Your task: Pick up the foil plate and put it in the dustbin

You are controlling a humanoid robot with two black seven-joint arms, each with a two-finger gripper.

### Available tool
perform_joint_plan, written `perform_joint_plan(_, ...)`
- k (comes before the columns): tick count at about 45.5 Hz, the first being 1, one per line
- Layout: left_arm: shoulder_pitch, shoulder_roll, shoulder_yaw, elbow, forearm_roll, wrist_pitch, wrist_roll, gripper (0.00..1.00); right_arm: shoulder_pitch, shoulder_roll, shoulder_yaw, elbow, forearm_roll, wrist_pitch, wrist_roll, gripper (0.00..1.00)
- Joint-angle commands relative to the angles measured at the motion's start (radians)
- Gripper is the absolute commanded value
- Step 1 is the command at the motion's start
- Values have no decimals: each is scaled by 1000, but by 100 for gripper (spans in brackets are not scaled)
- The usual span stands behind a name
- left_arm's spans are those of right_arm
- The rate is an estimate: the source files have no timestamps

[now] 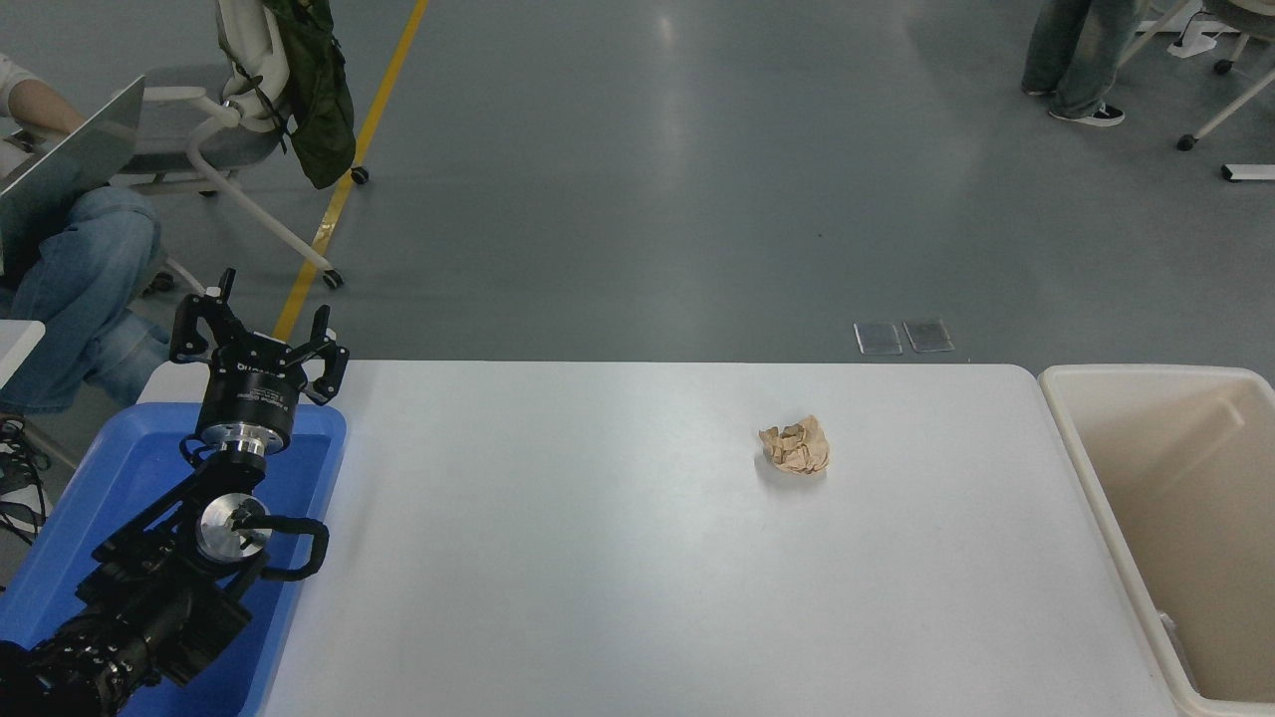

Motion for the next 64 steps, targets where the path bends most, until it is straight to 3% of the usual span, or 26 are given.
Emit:
perform_joint_plan(1, 0, 0, 0, 0, 0, 0, 0, 99, 170, -139, -5, 275, -159, 0, 0, 93)
perform_joint_plan(6, 0, 0, 0, 0, 0, 0, 0, 99, 265, -205, -23, 427, -196, 4, 0, 100)
perform_joint_plan(12, 0, 0, 0, 1, 0, 0, 0, 99, 454, -225, -209, 602, -196, 7, 1, 100)
perform_joint_plan(22, 0, 0, 0, 0, 0, 0, 0, 99, 876, -107, -680, 894, -187, 13, 3, 100)
perform_joint_plan(29, 0, 0, 0, 0, 0, 0, 0, 99, 1062, -16, -798, 1012, -183, 56, 1, 100)
perform_joint_plan(33, 0, 0, 0, 0, 0, 0, 0, 99, 1153, 50, -823, 1050, -183, 158, 3, 100)
perform_joint_plan(40, 0, 0, 0, 1, 0, 0, 0, 99, 1316, 132, -820, 1072, -176, 485, 9, 100)
perform_joint_plan(50, 0, 0, 2, 1, 0, 0, 0, 99, 1456, 307, -804, 1128, -59, 807, 9, 100)
perform_joint_plan(64, 0, 0, 0, 1, 1, 2, 0, 99, 1641, 387, -846, 1188, 0, 824, 9, 100)
